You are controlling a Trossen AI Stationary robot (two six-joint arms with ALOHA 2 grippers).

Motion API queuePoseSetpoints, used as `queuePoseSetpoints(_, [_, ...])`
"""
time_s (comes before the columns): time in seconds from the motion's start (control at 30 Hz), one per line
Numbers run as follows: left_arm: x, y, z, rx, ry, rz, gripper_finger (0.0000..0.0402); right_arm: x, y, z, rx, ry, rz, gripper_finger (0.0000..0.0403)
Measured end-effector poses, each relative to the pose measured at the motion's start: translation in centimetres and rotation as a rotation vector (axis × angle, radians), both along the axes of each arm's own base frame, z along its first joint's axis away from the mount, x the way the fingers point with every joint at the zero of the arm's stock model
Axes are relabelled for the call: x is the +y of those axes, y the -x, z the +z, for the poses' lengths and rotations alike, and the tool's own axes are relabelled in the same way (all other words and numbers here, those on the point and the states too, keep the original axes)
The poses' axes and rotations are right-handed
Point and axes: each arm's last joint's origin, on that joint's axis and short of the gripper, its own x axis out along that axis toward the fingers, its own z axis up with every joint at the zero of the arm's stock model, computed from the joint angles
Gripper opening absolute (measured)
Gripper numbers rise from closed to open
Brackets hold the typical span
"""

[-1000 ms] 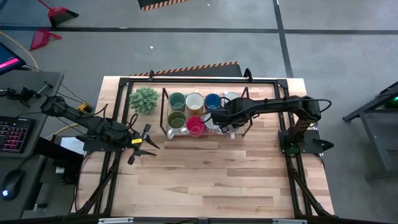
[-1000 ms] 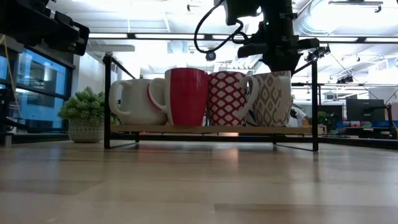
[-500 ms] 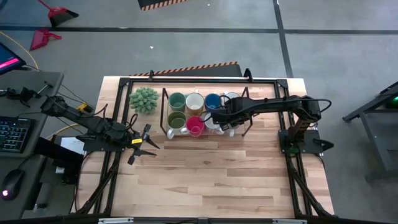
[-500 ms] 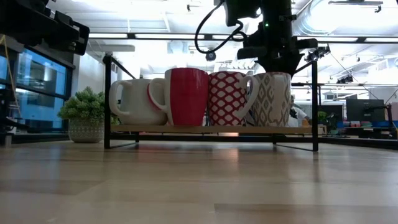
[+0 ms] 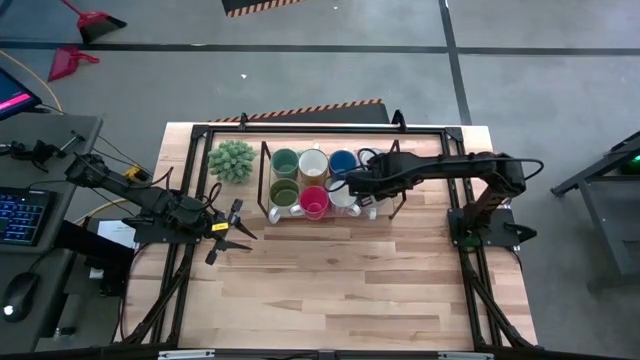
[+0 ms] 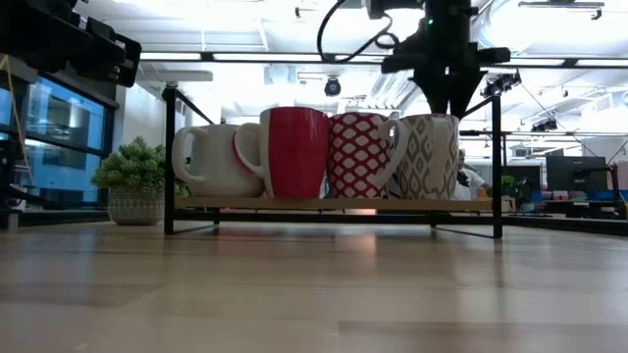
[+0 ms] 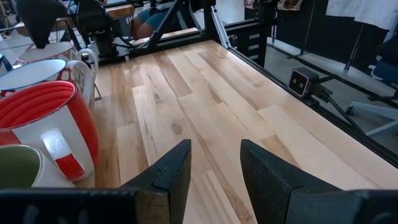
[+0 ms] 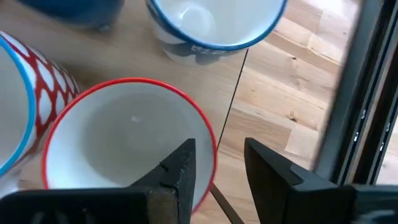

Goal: Place coffee mugs
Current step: Adjust the mugs on the shelf

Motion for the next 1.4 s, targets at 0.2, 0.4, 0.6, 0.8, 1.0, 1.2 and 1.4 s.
queuePoseSetpoints(0.2, [0.0,0.0,0.0,0.000,0.000,0.000,0.0129,0.3,0.8,1.8,-0.115,-0.017,0.007,0.0115])
queuePoseSetpoints(0.4, [0.0,0.0,0.0,0.001,0.000,0.000,0.0129,0.6,0.4,4.0,-0.363,-0.078,0.077,0.0115])
queuePoseSetpoints(0.6, [0.0,0.0,0.0,0.001,0.001,0.000,0.0129,1.4,-1.2,5.0,-0.550,-0.096,0.180,0.0115])
queuePoseSetpoints(0.8, [0.0,0.0,0.0,0.001,0.001,0.000,0.0129,3.7,-2.0,4.9,-0.595,-0.058,0.232,0.0115])
queuePoseSetpoints(1.0, [0.0,0.0,0.0,0.001,0.001,0.000,0.0129,6.2,-2.6,4.9,-0.651,0.003,0.287,0.0115])
queuePoseSetpoints(1.2, [0.0,0.0,0.0,0.006,0.016,0.005,0.0129,8.4,-3.8,3.1,-0.615,0.034,0.304,0.0115])
queuePoseSetpoints(1.4, [0.0,0.0,0.0,0.006,0.018,0.005,0.0129,9.4,-4.6,1.0,-0.542,0.059,0.287,0.0115])
